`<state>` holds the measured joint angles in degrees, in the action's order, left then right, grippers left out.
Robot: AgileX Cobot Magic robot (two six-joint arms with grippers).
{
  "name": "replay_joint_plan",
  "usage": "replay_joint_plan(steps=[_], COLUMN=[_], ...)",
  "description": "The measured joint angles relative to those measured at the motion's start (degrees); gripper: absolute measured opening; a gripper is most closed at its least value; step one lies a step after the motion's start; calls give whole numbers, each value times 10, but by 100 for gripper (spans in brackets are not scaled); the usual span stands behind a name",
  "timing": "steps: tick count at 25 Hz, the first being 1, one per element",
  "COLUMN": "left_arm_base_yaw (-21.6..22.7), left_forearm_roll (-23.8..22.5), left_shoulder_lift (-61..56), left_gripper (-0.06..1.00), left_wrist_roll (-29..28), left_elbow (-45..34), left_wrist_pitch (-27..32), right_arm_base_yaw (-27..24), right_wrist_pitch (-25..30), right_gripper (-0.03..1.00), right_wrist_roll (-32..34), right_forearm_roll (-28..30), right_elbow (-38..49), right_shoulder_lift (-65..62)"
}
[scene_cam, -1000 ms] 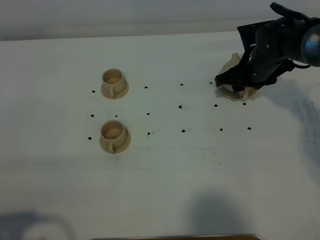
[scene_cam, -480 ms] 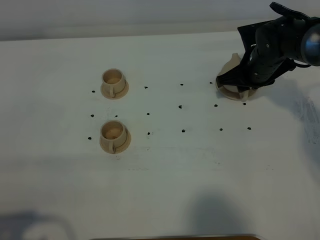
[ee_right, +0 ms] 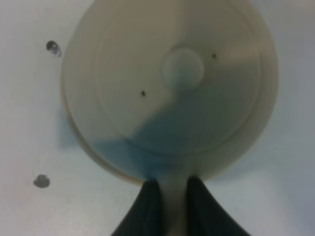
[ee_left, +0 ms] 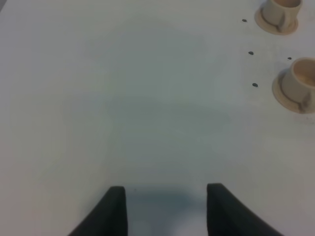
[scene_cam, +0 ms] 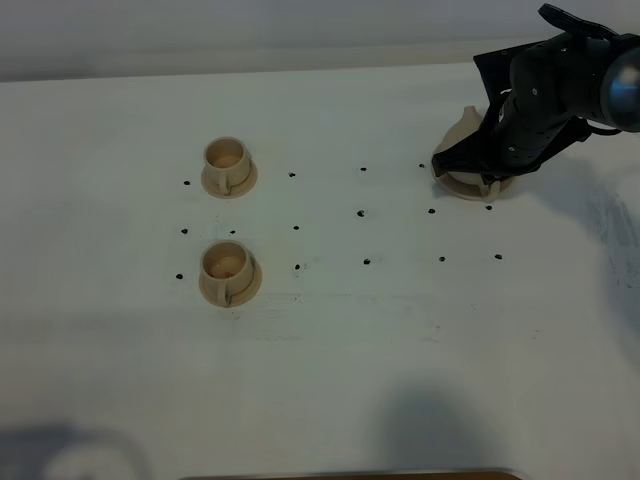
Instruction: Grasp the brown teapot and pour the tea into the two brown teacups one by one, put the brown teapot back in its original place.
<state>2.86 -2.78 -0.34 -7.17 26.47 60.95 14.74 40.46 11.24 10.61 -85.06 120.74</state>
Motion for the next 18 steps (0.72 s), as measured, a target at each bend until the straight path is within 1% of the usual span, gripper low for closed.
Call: replay_joint_plan(steps=[18], left_arm_base_yaw=[0], left_forearm_roll=[0], left_shoulder_lift=[0], left_gripper=[44], left_wrist_roll=[0], left_elbow=[0], left_wrist_pitch=[0], right_arm_base_yaw=[0], right_wrist_pitch=[1], right_gripper=[9], right_wrist_roll=[-16], right_forearm_roll=[1], right_elbow=[0], right_shoulder_lift=[-13])
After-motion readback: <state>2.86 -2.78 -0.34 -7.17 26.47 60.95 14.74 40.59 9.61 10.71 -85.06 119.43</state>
